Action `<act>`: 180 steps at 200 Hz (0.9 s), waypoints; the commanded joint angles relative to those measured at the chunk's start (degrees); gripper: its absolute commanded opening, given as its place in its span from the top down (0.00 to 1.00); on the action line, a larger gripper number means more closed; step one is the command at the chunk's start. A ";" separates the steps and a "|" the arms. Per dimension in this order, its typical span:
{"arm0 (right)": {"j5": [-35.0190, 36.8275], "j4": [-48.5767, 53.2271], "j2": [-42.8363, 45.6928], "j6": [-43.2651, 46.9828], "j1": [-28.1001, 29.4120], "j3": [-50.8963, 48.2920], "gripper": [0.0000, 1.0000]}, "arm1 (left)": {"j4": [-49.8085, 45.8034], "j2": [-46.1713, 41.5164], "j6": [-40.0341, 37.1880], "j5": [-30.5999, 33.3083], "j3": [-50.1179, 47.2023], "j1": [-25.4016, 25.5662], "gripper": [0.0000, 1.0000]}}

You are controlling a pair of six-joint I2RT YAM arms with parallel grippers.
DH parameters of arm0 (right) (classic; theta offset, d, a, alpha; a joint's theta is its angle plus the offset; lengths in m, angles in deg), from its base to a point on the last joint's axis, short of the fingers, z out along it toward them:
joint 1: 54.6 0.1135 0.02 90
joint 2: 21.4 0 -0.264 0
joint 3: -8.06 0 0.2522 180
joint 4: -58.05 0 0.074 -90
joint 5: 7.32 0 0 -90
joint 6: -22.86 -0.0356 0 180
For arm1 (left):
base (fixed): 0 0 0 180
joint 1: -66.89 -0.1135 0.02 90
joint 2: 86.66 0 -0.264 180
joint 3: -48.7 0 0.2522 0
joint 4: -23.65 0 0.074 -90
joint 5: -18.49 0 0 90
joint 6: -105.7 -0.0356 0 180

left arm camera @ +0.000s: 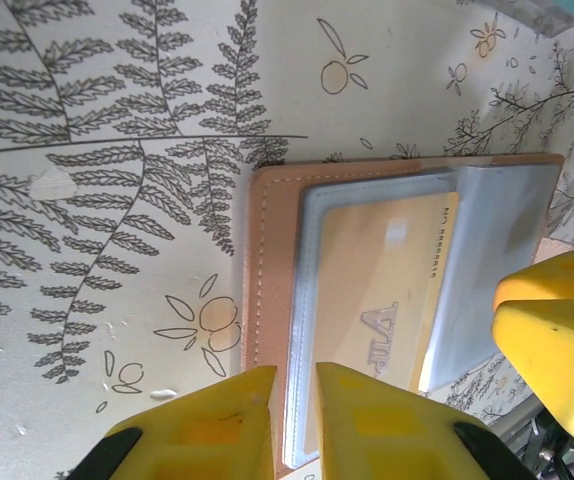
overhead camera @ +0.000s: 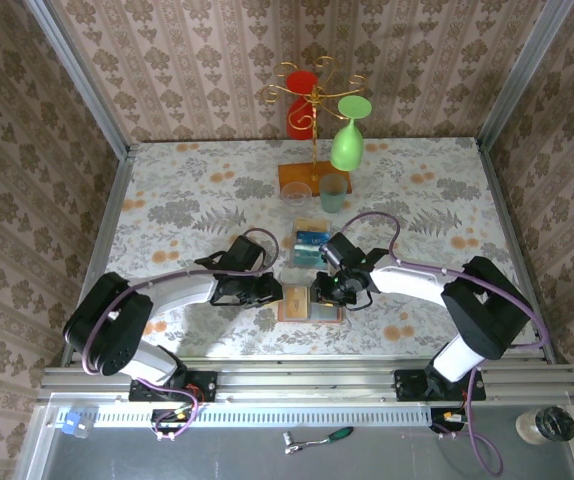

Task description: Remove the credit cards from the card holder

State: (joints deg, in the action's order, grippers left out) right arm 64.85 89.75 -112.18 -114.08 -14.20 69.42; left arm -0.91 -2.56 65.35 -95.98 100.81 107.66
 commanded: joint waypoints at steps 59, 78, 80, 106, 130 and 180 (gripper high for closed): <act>-6.37 -7.27 -0.98 -4.27 0.29 0.09 0.74 | 3.81 2.97 1.06 -2.51 0.94 1.41 0.91; -7.09 -8.57 -1.90 -4.68 0.29 -0.14 0.74 | 4.77 3.84 1.24 -2.82 0.69 1.58 0.93; -7.17 -8.60 -2.00 -4.75 0.29 -0.13 0.74 | 4.82 3.94 1.24 -2.85 0.63 1.56 0.93; -7.40 -9.56 -2.82 -5.09 0.29 -0.28 0.74 | 4.47 4.33 1.14 -2.39 0.00 1.56 0.95; -7.66 -10.16 -3.89 -5.13 0.29 -0.37 0.74 | 2.99 4.74 0.46 -1.46 -0.37 1.41 0.96; -8.24 -11.78 -5.71 -5.61 0.34 -0.92 0.75 | 3.29 4.81 0.62 -1.20 -1.47 1.29 0.97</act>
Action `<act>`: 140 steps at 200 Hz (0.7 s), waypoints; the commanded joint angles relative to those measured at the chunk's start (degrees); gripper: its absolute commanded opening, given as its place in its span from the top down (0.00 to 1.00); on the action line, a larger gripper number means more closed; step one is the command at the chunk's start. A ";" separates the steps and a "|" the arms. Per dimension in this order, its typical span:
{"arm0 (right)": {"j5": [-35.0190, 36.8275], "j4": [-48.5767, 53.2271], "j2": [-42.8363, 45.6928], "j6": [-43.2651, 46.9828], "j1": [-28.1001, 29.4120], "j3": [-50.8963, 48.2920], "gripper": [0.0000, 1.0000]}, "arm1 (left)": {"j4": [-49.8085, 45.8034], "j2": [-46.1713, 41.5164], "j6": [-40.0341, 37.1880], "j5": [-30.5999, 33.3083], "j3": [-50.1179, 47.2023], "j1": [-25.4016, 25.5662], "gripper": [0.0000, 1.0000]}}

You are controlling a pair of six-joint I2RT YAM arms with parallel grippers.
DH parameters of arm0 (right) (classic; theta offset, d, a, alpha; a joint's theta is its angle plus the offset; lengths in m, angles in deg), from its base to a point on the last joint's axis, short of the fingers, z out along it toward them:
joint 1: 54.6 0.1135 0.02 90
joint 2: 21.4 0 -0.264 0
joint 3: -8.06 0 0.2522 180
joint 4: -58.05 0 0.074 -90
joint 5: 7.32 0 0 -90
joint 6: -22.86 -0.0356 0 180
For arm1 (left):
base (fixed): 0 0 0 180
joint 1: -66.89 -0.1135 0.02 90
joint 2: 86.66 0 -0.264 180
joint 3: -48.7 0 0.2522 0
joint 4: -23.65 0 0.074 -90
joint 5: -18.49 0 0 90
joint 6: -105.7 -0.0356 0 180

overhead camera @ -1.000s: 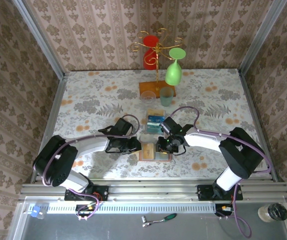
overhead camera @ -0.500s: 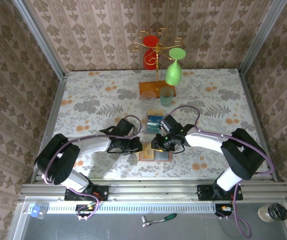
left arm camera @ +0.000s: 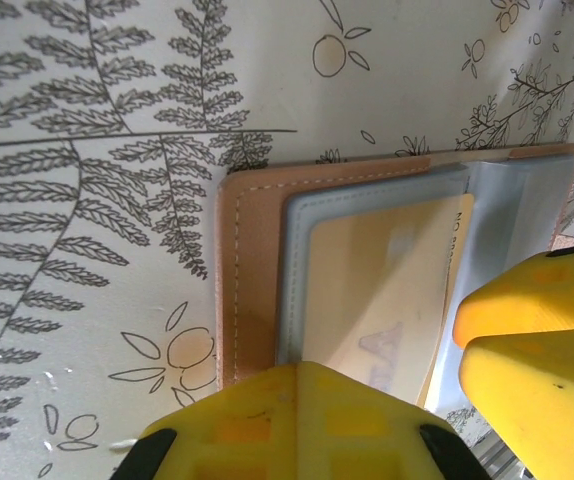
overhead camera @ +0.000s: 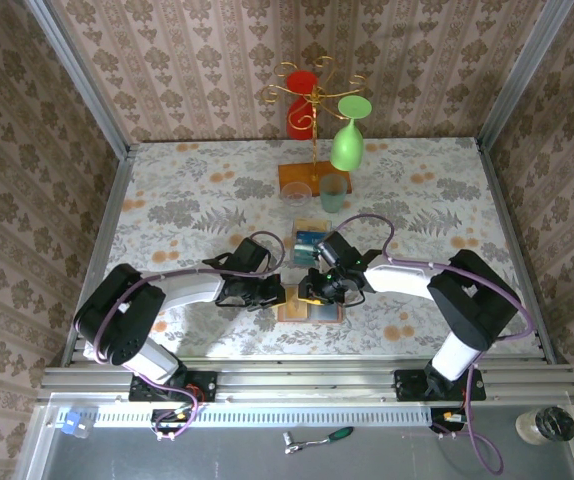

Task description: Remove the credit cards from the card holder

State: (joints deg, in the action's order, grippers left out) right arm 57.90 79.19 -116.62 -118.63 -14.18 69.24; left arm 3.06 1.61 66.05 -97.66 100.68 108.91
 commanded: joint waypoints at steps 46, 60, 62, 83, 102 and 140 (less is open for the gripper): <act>-2.19 -3.07 -2.44 -1.24 0.34 -1.28 0.79 | -0.83 0.66 -0.10 0.49 -1.31 0.02 0.97; -2.76 -3.89 -2.77 -1.34 0.42 -1.43 0.79 | -0.82 0.67 -0.16 0.49 -1.30 -0.01 0.97; -2.81 -3.93 -2.82 -1.34 0.44 -1.40 0.79 | -0.82 0.65 -0.12 0.49 -1.30 -0.01 0.97; -3.30 -4.29 -3.13 -1.33 0.44 -1.37 0.79 | -0.81 0.76 -0.16 0.58 -1.30 -0.06 0.97; -3.45 -4.22 -3.46 -1.12 0.49 -1.28 0.79 | -0.79 1.02 -0.16 0.49 -1.30 -0.03 0.97; 2.89 4.12 -2.33 1.69 0.97 0.58 0.77 | -1.50 0.75 -0.43 0.66 -1.13 -0.18 0.96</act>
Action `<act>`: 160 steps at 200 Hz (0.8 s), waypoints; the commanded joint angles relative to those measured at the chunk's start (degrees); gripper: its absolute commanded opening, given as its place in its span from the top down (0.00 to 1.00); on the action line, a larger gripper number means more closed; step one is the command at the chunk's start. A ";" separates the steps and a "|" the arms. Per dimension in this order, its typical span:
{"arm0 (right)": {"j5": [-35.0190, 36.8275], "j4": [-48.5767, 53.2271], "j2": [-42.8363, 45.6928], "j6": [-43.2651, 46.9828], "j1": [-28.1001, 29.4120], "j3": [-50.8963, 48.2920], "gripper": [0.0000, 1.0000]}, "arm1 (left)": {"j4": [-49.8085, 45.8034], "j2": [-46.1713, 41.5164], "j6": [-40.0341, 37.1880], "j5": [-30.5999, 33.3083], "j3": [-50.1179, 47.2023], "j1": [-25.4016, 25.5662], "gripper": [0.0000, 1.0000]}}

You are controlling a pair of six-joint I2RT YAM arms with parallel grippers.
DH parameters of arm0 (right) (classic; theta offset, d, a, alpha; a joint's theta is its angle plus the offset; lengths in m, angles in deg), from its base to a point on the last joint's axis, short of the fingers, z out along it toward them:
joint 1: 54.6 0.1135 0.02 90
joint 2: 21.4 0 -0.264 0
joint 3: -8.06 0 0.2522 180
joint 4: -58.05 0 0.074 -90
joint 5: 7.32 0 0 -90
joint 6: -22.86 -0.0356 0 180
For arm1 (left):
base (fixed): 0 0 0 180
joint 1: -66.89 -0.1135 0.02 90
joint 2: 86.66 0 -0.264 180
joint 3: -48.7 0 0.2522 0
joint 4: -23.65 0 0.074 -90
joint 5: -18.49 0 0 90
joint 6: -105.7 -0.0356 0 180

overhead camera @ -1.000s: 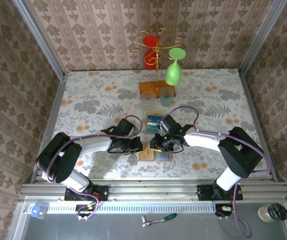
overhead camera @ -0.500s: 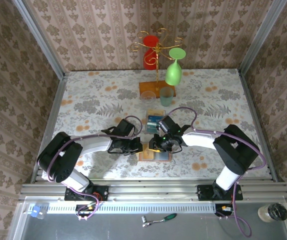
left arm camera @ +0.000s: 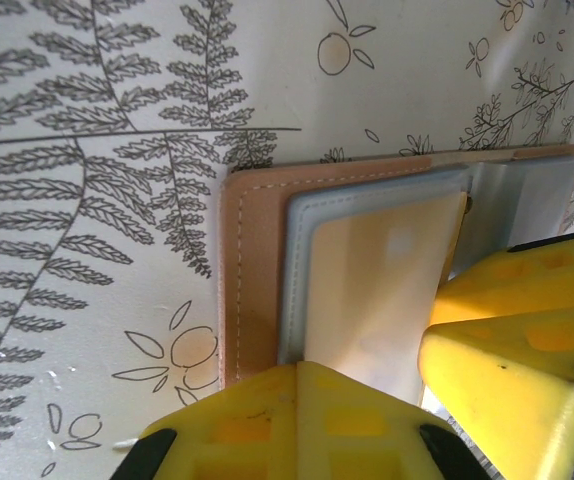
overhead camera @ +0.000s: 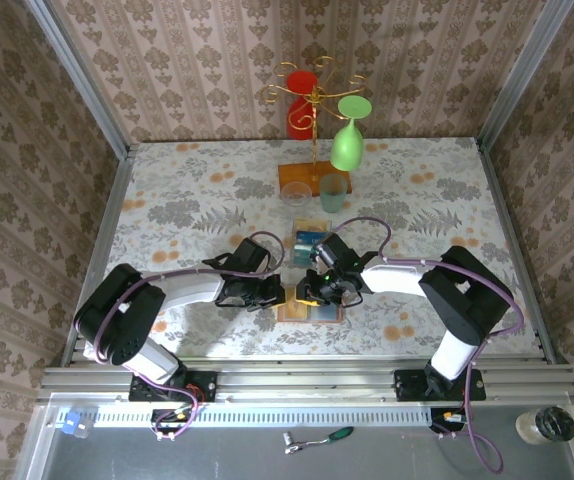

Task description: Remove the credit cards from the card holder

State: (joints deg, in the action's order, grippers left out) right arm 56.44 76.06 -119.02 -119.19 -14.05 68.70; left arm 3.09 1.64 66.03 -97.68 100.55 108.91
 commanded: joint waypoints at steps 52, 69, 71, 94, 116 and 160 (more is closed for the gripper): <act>7.48 11.65 1.64 4.24 0.81 1.78 0.74 | -1.79 0.98 -0.49 0.70 -1.26 -0.40 0.96; 7.95 11.99 1.89 4.37 0.84 1.97 0.74 | -1.92 0.73 -0.49 0.69 -1.17 -0.48 0.96; 7.91 11.94 1.90 4.34 0.80 1.99 0.74 | -1.97 0.70 -0.49 0.69 -1.17 -0.52 0.96; 8.13 12.33 2.22 4.71 0.84 2.43 0.74 | -2.45 0.37 -0.67 0.82 -1.02 -0.51 0.96; 7.01 10.08 3.44 4.58 0.88 1.80 0.73 | -2.73 -0.17 -0.69 0.80 -0.77 -0.62 0.96; 6.83 9.88 5.78 3.71 0.88 1.29 0.74 | -4.11 -2.09 -1.28 0.55 1.69 -0.54 0.95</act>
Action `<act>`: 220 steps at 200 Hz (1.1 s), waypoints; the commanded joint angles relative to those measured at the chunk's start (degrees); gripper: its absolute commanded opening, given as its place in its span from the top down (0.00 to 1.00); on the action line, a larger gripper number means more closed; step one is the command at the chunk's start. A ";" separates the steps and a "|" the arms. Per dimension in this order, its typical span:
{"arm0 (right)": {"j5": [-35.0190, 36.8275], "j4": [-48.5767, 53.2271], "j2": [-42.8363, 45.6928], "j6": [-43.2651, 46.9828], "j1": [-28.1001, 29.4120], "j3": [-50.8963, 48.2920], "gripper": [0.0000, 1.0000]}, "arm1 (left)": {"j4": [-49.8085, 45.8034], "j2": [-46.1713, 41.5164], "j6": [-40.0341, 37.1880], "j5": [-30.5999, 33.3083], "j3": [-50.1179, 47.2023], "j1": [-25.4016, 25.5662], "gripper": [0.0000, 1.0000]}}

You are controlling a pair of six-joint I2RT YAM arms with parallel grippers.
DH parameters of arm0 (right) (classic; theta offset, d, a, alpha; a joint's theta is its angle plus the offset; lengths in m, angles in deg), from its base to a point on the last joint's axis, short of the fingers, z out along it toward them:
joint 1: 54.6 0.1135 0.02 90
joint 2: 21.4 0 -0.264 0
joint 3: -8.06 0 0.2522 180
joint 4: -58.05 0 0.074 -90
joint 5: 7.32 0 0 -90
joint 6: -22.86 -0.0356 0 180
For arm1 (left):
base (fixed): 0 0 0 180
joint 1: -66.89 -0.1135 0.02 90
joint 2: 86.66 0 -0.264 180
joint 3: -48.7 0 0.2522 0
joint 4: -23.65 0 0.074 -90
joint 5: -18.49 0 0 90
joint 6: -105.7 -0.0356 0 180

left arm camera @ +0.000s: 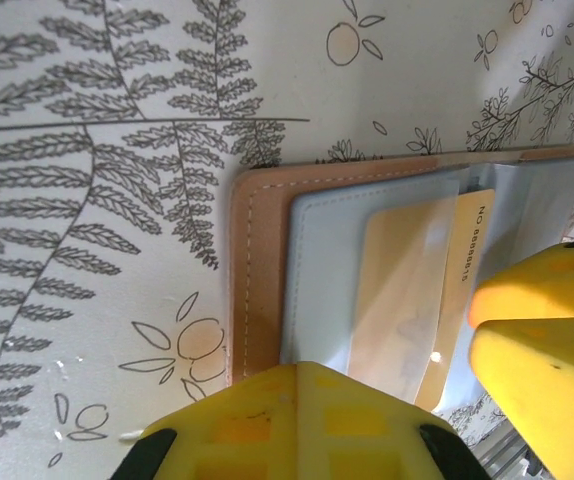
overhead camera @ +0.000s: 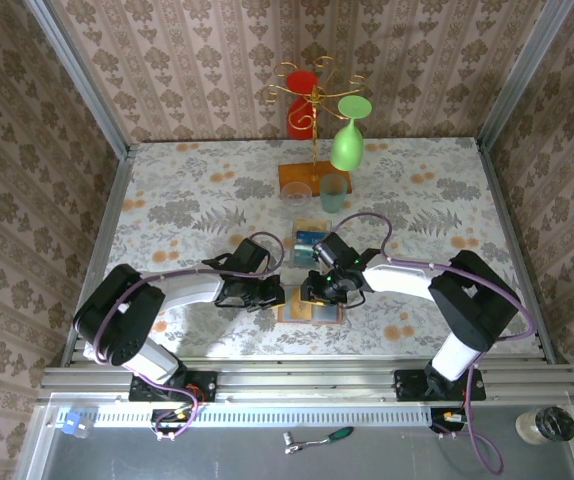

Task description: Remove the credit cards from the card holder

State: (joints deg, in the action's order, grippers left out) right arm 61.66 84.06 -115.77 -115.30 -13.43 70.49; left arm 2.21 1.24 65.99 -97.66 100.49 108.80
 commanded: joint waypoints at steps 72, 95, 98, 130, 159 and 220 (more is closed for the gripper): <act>2.91 5.24 2.62 0.41 0.26 -0.46 0.73 | -3.34 -0.01 -0.58 0.40 4.78 2.45 0.96; 2.57 5.04 1.96 0.35 0.32 -0.46 0.73 | -2.43 1.51 -0.10 0.40 4.78 3.27 0.97; 2.48 5.01 1.91 0.35 0.32 -0.42 0.73 | -2.43 1.65 -0.10 0.40 4.68 3.41 0.97; 1.64 4.31 0.77 0.29 0.28 -0.32 0.73 | -3.03 2.20 -0.17 1.52 3.84 3.47 0.99; 1.33 3.67 -0.09 0.33 0.24 -0.42 0.73 | -2.86 3.17 -0.28 1.54 3.24 3.39 1.00; -0.57 0.84 -1.44 -0.38 0.31 -1.16 0.73 | -3.80 3.60 -0.36 2.00 3.29 3.29 1.00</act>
State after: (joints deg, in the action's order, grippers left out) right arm 62.64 86.64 -116.20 -115.30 -13.46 70.42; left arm -0.04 3.78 65.81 -96.81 104.14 112.19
